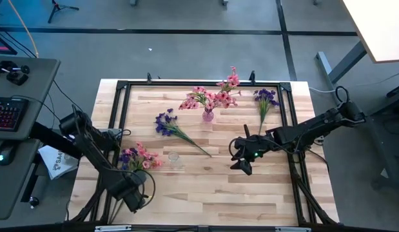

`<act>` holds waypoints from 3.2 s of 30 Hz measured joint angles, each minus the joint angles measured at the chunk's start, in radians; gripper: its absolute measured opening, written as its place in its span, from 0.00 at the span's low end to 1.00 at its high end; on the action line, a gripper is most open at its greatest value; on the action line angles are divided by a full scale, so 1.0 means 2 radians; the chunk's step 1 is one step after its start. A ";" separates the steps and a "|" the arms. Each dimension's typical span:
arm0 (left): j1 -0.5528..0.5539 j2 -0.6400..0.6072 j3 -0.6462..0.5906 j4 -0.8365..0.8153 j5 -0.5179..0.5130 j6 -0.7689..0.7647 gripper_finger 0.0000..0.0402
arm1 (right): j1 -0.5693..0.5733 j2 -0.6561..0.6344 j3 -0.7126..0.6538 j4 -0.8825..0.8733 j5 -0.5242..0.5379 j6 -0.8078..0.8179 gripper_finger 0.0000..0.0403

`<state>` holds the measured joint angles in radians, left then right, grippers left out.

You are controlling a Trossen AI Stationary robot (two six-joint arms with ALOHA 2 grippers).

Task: Sort flowers into vase by color
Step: Put the pink flowers into the purple vase

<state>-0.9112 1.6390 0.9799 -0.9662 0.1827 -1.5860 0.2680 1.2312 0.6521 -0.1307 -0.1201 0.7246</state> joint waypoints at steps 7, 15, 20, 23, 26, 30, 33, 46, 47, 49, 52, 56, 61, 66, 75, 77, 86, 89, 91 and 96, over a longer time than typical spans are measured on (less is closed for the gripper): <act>0.001 0.000 -0.002 -0.007 0.001 -0.049 0.38 | 0.000 0.000 0.000 0.000 0.005 0.000 0.60; -0.024 -0.001 -0.010 0.007 -0.009 -0.108 0.38 | 0.000 0.000 0.000 0.000 0.021 -0.002 0.60; -0.024 -0.001 -0.047 0.078 0.002 -0.114 0.38 | 0.000 0.000 0.000 0.000 0.023 -0.004 0.60; -0.022 -0.001 -0.065 0.080 0.003 -0.130 0.38 | 0.000 0.000 0.000 0.000 0.023 -0.003 0.60; -0.022 -0.002 -0.074 0.085 0.007 -0.134 0.38 | 0.000 0.000 0.000 0.000 0.023 0.000 0.60; -0.020 -0.002 -0.076 0.098 0.006 -0.119 0.36 | 0.000 0.000 0.000 0.000 0.023 0.000 0.60; -0.016 -0.002 -0.076 0.109 0.006 -0.121 0.26 | 0.000 0.000 0.000 0.000 0.028 -0.004 0.60; -0.014 -0.155 -0.078 0.115 -0.147 -0.149 0.00 | 0.000 0.000 0.000 0.033 0.019 -0.004 0.60; -0.014 -0.177 -0.078 0.114 -0.172 -0.142 0.00 | 0.000 0.000 0.000 0.038 0.019 -0.008 0.60; -0.011 -0.219 -0.077 0.115 -0.216 -0.119 0.00 | 0.000 0.000 0.000 0.047 0.019 -0.015 0.60; -0.002 -0.276 -0.077 0.116 -0.260 -0.083 0.00 | 0.000 0.000 0.000 0.059 0.019 -0.017 0.60; 0.013 -0.334 -0.077 0.135 -0.299 -0.035 0.00 | 0.000 0.000 0.000 0.088 0.018 -0.013 0.60; 0.041 -0.376 -0.077 0.230 -0.342 0.040 0.00 | 0.000 0.000 0.000 0.176 0.015 0.009 0.60; 0.088 -0.388 -0.077 0.370 -0.368 0.125 0.00 | 0.000 0.000 0.028 0.265 0.020 0.005 0.60; 0.190 -0.371 -0.077 0.561 -0.340 0.171 0.00 | 0.001 0.001 0.234 0.133 0.086 -0.260 0.60; 0.208 -0.366 -0.077 0.580 -0.333 0.163 0.00 | 0.001 0.008 0.292 0.079 0.123 -0.333 0.60; 0.263 -0.334 -0.077 0.672 -0.302 0.112 0.00 | 0.015 0.122 0.507 -0.116 0.259 -0.603 0.60; 0.270 -0.316 -0.074 0.691 -0.286 0.096 0.00 | 0.015 0.166 0.559 -0.146 0.302 -0.662 0.60; 0.272 -0.301 -0.061 0.690 -0.271 0.092 0.00 | 0.014 0.192 0.587 -0.153 0.326 -0.703 0.60; 0.286 -0.264 -0.026 0.689 -0.214 0.096 0.00 | 0.015 0.238 0.630 -0.153 0.338 -0.779 0.60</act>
<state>-0.3385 1.1119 0.9271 0.4122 -0.2460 -1.3931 0.2974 1.7079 1.9129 -0.4371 0.5568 -0.8330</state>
